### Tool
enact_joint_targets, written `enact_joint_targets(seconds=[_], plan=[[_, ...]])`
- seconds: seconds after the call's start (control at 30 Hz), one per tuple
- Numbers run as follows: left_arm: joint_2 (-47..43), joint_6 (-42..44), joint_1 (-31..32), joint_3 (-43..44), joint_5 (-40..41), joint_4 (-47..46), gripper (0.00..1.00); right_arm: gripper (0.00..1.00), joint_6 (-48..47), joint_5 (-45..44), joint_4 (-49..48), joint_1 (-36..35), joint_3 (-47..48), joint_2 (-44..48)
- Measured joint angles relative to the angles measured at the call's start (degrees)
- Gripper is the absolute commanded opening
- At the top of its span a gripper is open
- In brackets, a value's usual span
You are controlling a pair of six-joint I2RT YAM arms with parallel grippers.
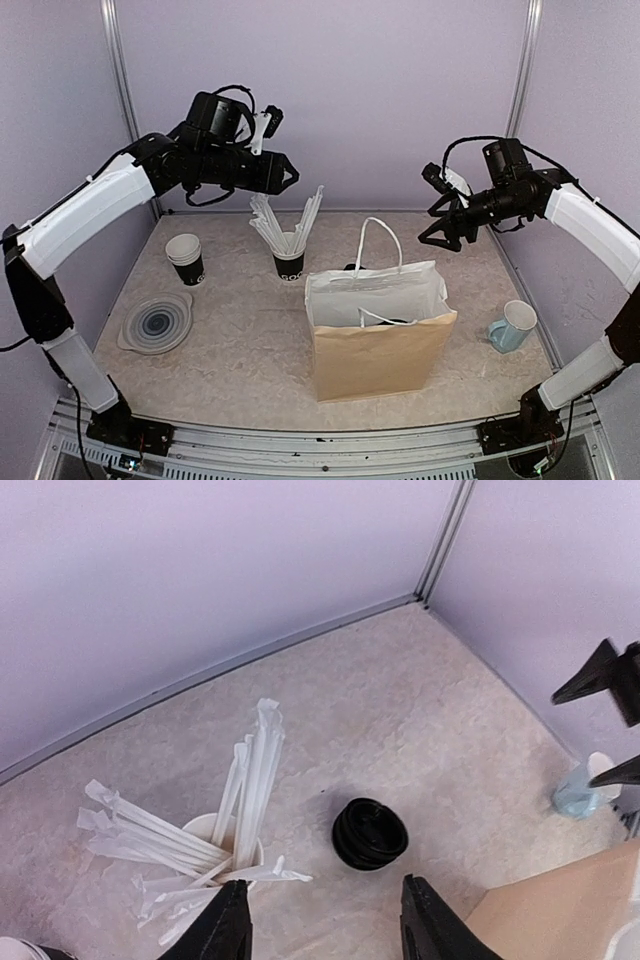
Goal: Pack the takeout coffee
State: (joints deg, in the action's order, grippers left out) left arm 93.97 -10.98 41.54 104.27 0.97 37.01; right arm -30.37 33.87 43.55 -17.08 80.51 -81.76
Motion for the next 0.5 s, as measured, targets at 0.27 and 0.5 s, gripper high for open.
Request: enact_joint_targets(seconds=[0.27,0.5], plan=[[12.6,6.1,-0.1,0.9,5.2,2.3,0.50,0.88,-0.4,-0.1,0.1,0.0,0.0,0.0],[15.2,8.5,-0.1,0.9,7.1,2.8,0.45,0.88,-0.8,-0.2,0.1,0.0,0.0,-1.7]])
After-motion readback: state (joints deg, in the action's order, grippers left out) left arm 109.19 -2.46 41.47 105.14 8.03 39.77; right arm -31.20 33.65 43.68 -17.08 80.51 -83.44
